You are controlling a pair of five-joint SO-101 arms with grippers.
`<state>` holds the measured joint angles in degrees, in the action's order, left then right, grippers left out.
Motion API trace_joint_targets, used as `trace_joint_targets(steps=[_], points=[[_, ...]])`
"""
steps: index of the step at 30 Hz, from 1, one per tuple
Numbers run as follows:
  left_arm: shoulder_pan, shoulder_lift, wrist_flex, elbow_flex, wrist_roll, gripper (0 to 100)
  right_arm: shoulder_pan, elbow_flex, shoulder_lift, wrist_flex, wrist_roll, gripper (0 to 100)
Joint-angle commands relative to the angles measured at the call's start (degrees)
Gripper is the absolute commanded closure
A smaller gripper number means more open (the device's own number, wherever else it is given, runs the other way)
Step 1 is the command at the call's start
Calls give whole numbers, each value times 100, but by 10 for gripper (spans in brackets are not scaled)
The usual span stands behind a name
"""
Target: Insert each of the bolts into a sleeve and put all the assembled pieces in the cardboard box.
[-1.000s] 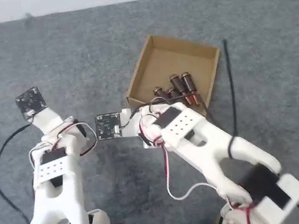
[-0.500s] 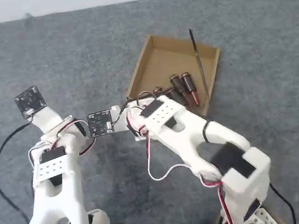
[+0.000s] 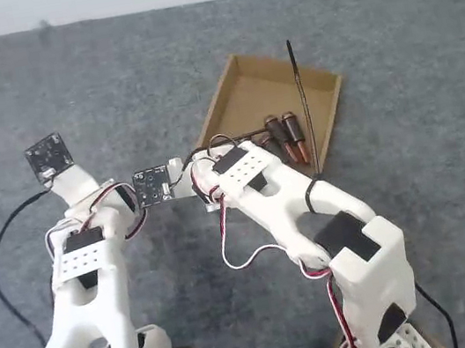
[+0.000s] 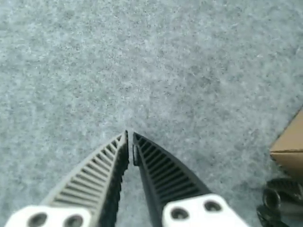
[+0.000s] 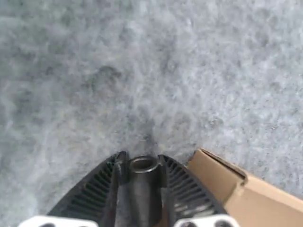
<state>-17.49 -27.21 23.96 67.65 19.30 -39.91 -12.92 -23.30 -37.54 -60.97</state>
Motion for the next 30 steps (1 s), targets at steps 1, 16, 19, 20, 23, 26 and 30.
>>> trace_joint_targets(steps=[1, 16, 19, 20, 23, 26, 30], points=[[26, -9, 0, -286, 70, 988, 119, 246, -22, -22, 70, 991], [26, -9, 0, -286, 62, 988, 92, -1477, 2914, -593, 1380, 993], [26, -9, 0, -286, 62, 988, 110, -2215, 3591, -251, 1407, 993], [26, -9, 0, -286, 62, 988, 119, -2400, 3776, -180, 1530, 993], [26, -9, 0, -286, 62, 988, 198, -2778, 4224, -233, 2286, 993], [26, -9, 0, -286, 62, 988, 549, -2901, 4532, -664, 3015, 993], [35, 0, 0, -286, 62, 988, 1376, -2901, 4725, -1218, 3965, 993]])
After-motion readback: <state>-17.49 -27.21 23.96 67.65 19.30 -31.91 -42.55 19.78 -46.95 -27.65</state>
